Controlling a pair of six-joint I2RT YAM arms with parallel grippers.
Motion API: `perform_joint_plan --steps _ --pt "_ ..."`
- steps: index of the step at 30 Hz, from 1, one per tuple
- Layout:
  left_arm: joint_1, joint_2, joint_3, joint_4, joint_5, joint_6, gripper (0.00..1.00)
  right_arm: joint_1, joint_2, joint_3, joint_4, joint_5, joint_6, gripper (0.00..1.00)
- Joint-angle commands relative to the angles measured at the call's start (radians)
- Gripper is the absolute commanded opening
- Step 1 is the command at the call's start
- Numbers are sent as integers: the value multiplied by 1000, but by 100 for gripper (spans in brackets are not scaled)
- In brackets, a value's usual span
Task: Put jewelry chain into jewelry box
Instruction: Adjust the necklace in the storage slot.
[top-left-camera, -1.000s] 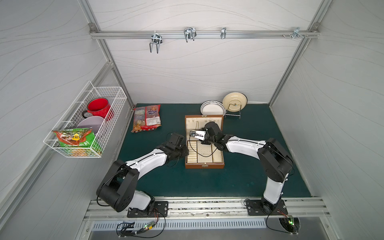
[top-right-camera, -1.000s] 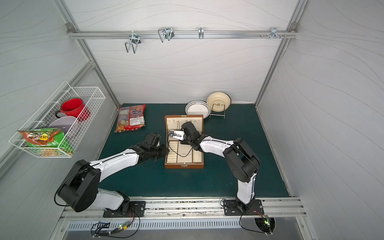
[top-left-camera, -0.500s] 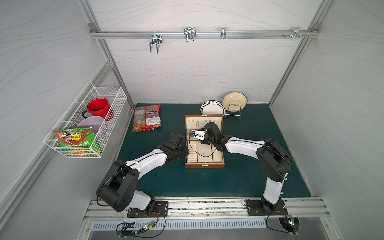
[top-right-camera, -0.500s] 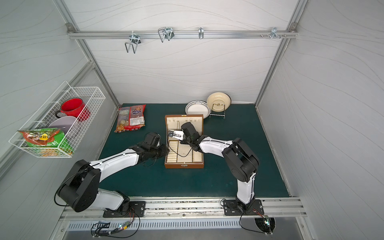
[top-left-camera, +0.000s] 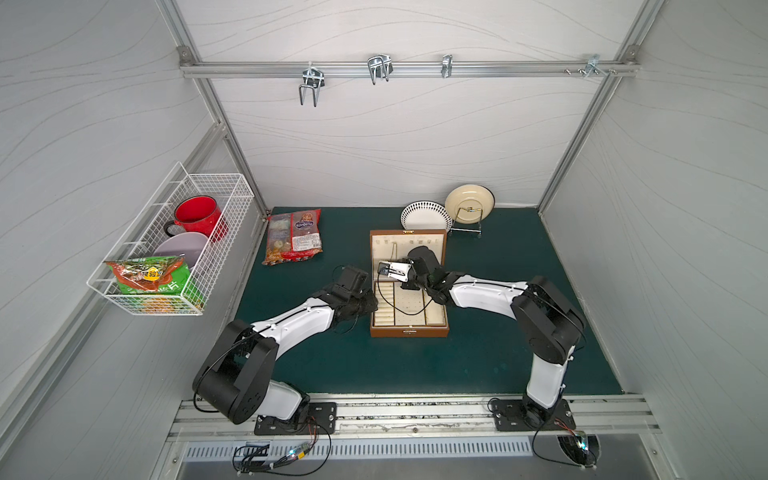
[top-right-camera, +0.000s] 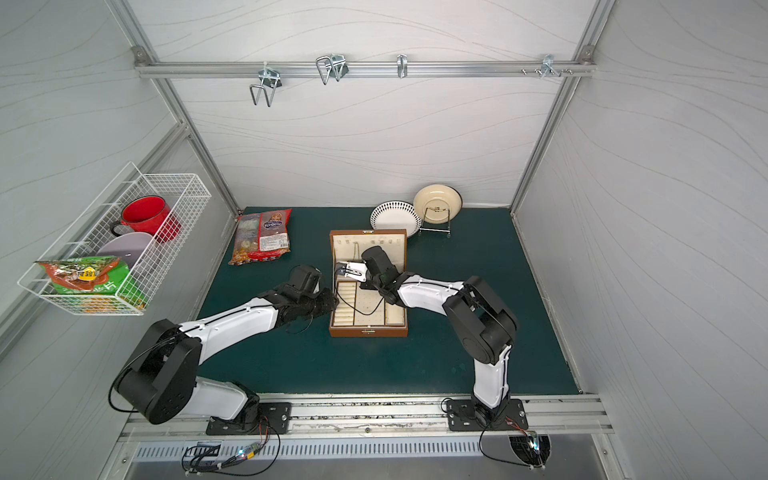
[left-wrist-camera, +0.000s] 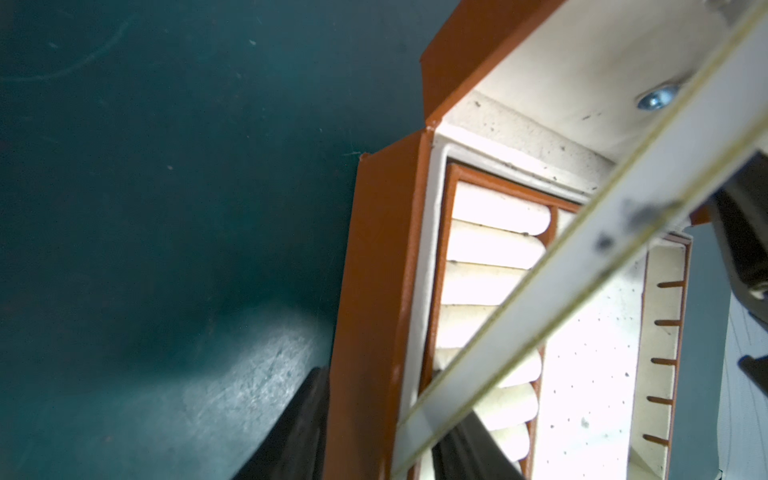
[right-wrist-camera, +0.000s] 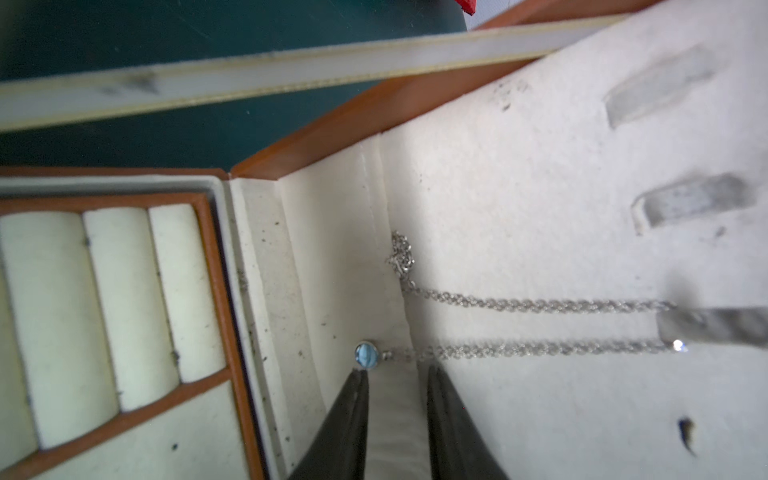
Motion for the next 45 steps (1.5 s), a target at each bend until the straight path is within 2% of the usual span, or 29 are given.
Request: perform_joint_plan --steps 1,14,19,22,26,29,45 --pt "1 7 -10 -20 5 12 43 -6 33 -12 10 38 22 29" --pt "1 5 -12 -19 5 11 43 -6 45 -9 11 50 27 20" --pt "1 5 -13 -19 5 11 43 -6 39 -9 11 52 26 14" --pt "1 5 -13 -19 5 10 43 -4 35 -7 10 53 27 6" --pt "1 5 -12 -20 5 10 43 -2 31 -4 10 52 27 5" --pt "1 4 -13 -20 4 10 43 0 31 -1 6 52 28 1" --pt "1 3 -11 -23 -1 8 43 27 -20 -22 -2 65 50 0"
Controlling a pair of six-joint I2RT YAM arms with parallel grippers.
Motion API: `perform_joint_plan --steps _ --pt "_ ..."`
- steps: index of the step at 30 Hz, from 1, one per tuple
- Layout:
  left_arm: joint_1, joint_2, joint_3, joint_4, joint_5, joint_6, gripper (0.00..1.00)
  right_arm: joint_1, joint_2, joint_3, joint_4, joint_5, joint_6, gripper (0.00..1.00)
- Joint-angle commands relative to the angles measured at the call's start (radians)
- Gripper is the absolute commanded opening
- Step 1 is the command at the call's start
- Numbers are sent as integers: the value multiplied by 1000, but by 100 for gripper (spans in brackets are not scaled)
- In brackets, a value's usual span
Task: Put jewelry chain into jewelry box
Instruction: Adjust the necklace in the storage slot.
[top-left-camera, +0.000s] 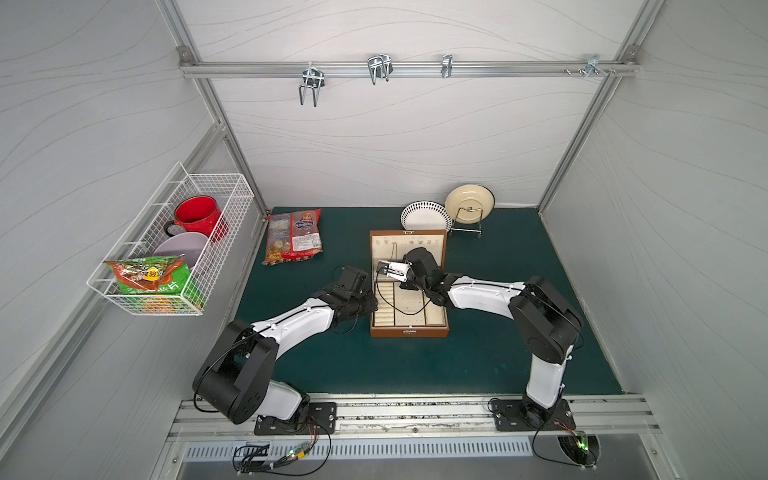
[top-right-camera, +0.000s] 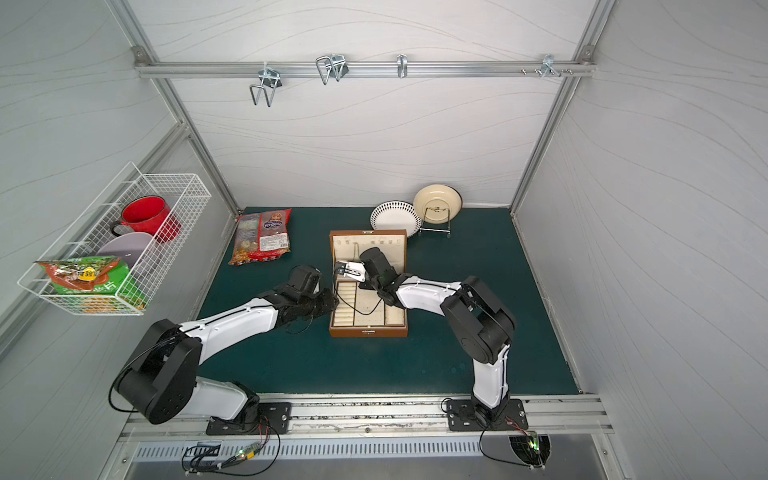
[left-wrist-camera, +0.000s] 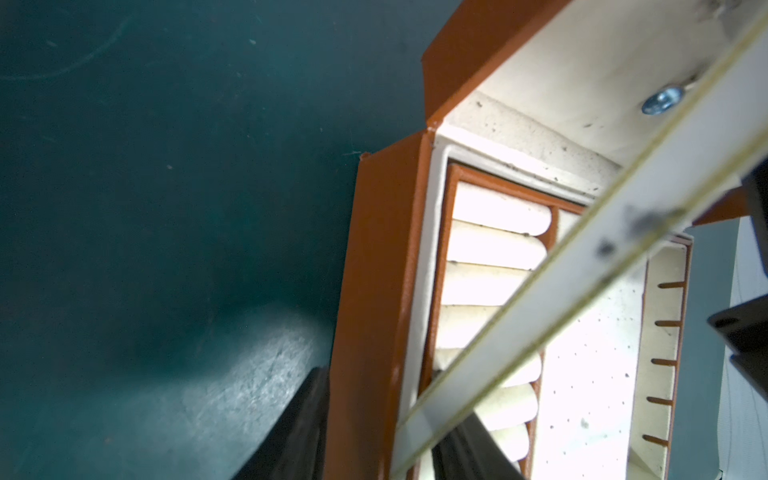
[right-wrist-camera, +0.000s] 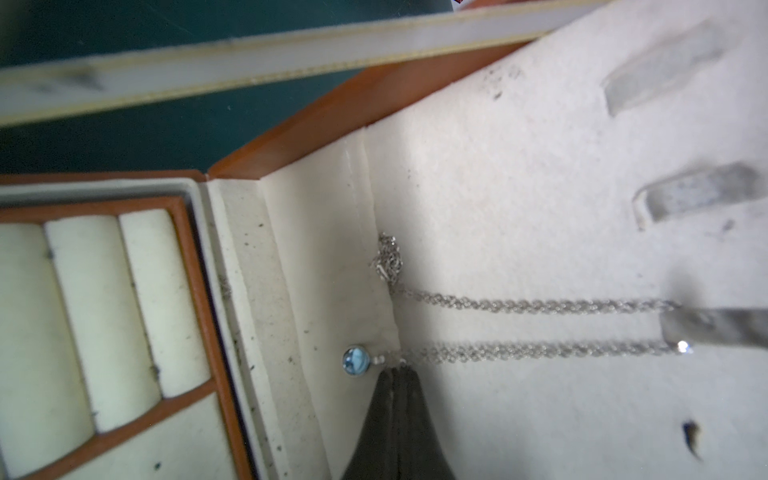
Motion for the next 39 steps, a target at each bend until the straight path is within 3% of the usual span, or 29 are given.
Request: perform_joint_plan --steps 1,17,33,36,39 --pt "1 2 -7 -27 0 9 43 11 -31 -24 -20 14 27 0" --pt "1 -5 -15 -26 -2 7 42 34 -75 -44 -15 31 44 0" --pt "1 -41 -10 -43 -4 9 42 15 -14 26 10 94 48 0" --pt "1 -53 0 -53 -5 15 42 11 -13 35 6 102 66 9" --pt "1 -70 13 -74 -9 23 43 9 -31 24 16 114 85 28"
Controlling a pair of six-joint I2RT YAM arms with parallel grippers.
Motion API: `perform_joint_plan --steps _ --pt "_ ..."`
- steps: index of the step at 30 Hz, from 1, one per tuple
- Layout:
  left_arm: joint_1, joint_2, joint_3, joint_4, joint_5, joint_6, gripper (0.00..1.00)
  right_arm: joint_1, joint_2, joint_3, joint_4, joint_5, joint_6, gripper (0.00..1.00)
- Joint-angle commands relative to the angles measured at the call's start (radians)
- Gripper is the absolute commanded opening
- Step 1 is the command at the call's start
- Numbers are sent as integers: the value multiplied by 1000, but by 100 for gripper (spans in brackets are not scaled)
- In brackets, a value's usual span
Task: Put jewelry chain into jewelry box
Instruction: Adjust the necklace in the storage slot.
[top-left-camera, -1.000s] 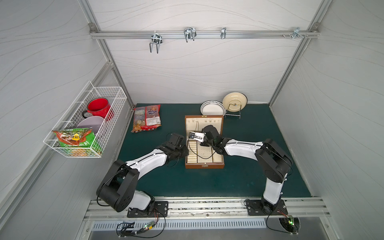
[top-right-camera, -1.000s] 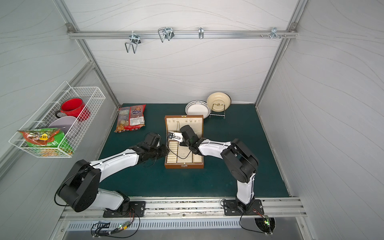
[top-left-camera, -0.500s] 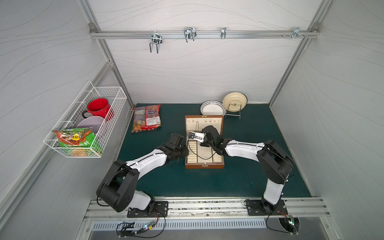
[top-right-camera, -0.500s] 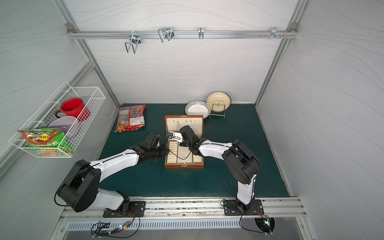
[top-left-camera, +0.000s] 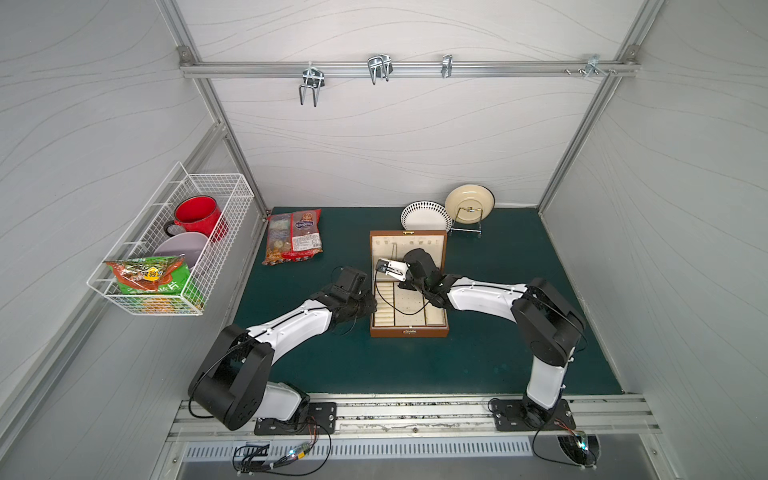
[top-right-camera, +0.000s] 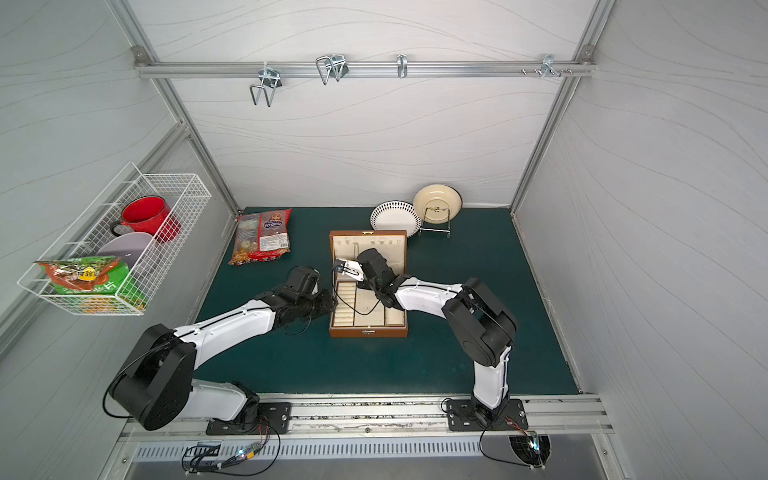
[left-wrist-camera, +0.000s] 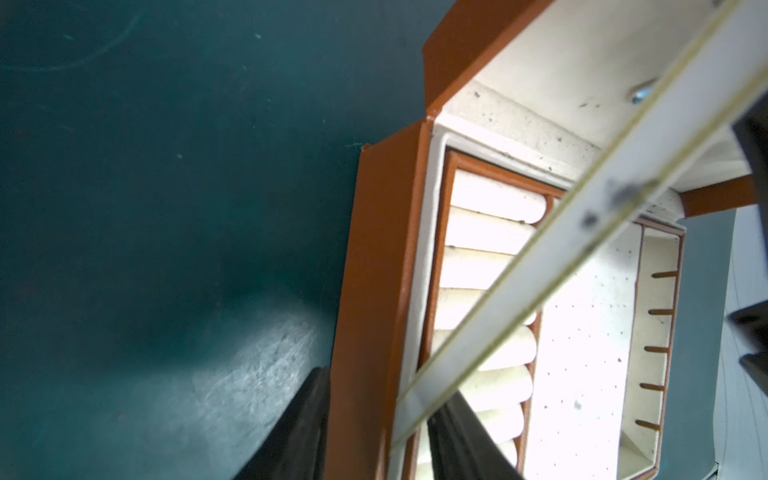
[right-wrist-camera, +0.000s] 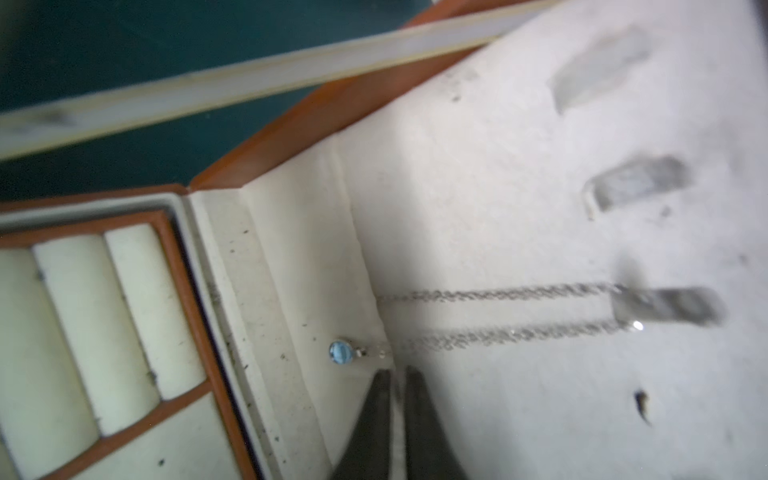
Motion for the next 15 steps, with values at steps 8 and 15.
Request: perform_joint_plan --steps 8,15 --pt "1 -111 93 -133 -27 46 44 -9 -169 -35 -16 64 145 49" --pt "1 -214 190 -268 -66 80 47 9 -431 -146 -116 95 302 70"
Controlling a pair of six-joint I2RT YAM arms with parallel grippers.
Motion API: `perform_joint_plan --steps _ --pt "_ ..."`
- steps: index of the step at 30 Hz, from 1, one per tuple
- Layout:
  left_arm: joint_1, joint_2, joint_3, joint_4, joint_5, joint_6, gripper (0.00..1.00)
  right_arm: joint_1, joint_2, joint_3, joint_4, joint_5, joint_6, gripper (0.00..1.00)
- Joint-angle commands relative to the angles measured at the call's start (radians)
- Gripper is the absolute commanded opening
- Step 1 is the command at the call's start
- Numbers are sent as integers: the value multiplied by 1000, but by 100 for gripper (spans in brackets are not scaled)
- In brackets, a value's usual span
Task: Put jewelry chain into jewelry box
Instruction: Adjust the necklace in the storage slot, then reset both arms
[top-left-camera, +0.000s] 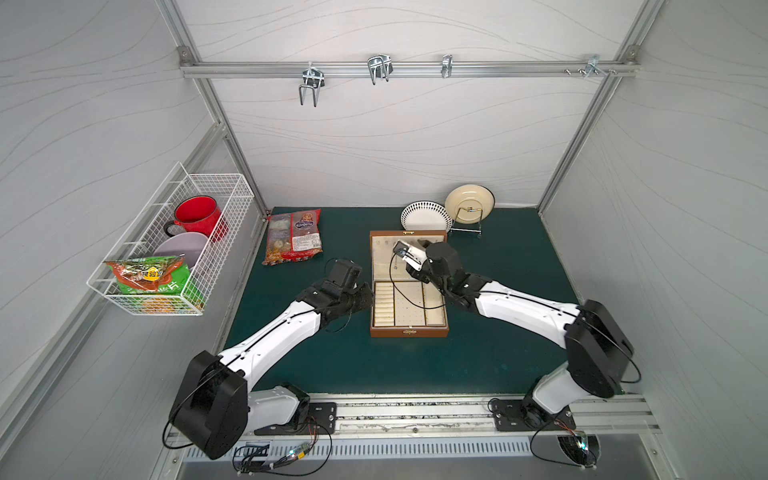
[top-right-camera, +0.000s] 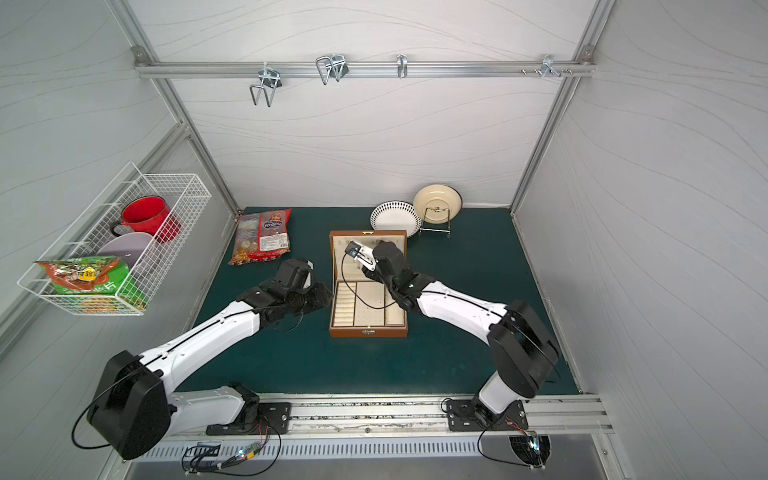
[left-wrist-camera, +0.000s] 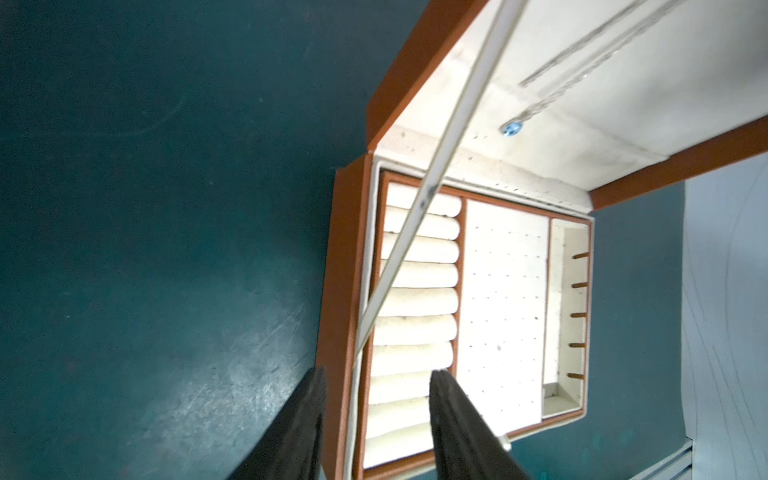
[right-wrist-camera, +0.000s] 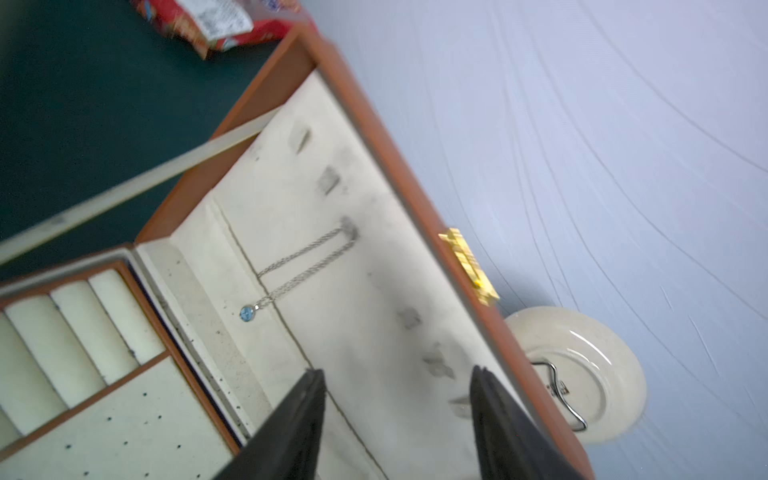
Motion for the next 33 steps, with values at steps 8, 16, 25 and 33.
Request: perform_joint_plan --steps 8,16,25,33 --pt "31 -132 199 -244 -245 90 73 -24 -428 -206 -185 90 335 99" --pt "162 -148 36 -45 -625 200 100 -326 -732 -457 -207 128 609 99" --pt "367 90 -175 438 -645 468 100 -712 -447 -582 22 87 789 99" --pt "395 242 -272 856 -575 640 100 -737 -106 -601 435 40 664 99"
